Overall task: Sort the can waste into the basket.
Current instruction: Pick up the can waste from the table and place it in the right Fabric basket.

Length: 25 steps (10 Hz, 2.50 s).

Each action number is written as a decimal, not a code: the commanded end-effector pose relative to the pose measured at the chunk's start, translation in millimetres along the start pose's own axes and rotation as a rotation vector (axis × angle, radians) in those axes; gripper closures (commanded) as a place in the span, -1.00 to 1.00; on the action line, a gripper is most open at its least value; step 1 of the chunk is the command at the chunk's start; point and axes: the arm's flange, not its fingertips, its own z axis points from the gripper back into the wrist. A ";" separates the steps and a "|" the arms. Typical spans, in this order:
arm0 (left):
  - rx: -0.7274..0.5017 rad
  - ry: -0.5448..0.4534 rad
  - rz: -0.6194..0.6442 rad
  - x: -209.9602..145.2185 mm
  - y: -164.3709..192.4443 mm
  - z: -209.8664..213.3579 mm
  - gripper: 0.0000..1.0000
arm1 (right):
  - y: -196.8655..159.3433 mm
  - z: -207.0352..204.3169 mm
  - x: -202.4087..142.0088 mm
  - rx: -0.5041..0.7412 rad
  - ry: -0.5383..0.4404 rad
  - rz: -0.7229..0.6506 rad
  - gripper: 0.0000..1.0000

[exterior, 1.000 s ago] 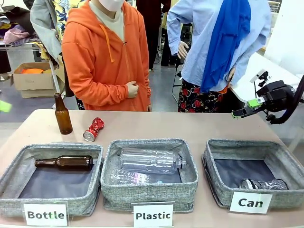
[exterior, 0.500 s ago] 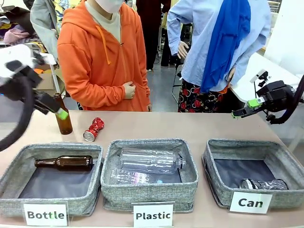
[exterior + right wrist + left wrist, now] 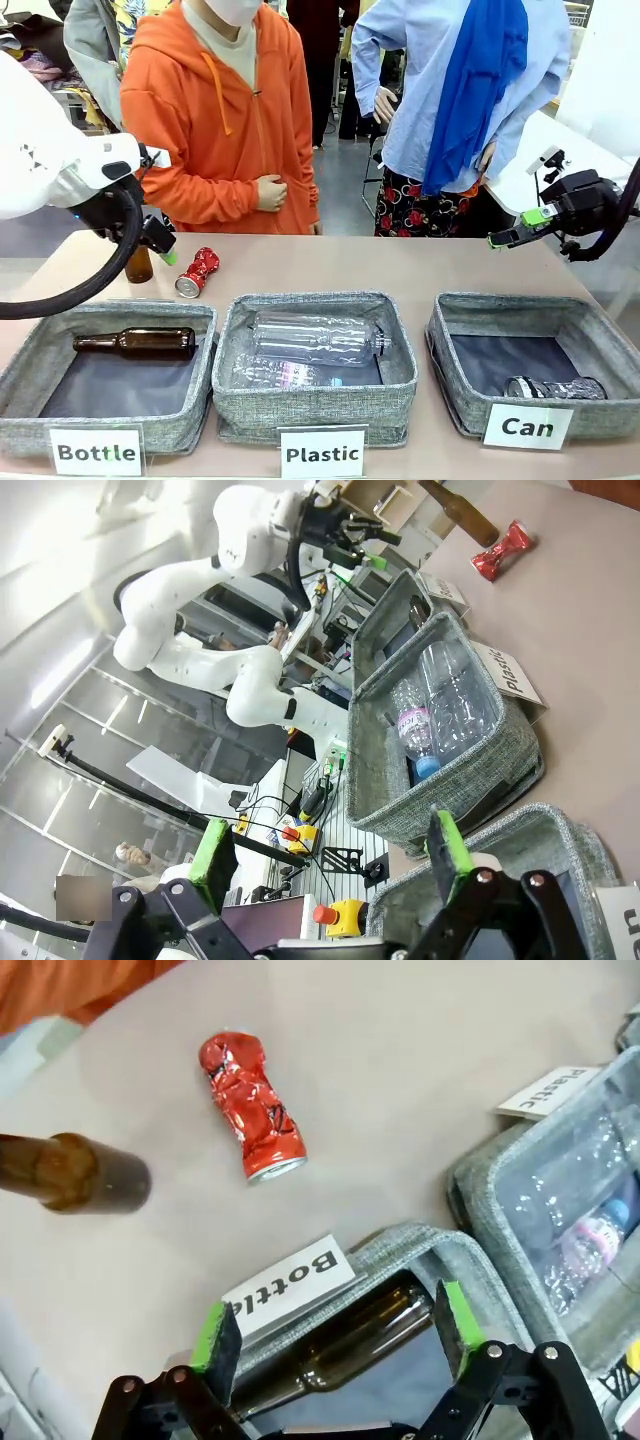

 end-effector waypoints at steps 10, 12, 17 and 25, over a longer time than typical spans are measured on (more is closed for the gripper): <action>-0.171 0.322 -0.323 -12.5 -8.8 15.4 -1.00 | 3.5 -1.7 0.0 -0.015 0.015 0.005 -1.00; -0.184 0.317 -0.289 -66.8 2.2 70.3 -1.00 | 3.5 -1.7 0.0 -0.015 0.015 0.005 -1.00; -0.207 0.182 0.093 -169.2 91.1 181.4 -1.00 | 3.5 -1.7 0.0 -0.015 0.015 0.005 -1.00; -0.284 0.026 0.432 -213.7 184.9 191.7 -1.00 | 3.5 -1.7 0.0 -0.015 0.015 0.005 -1.00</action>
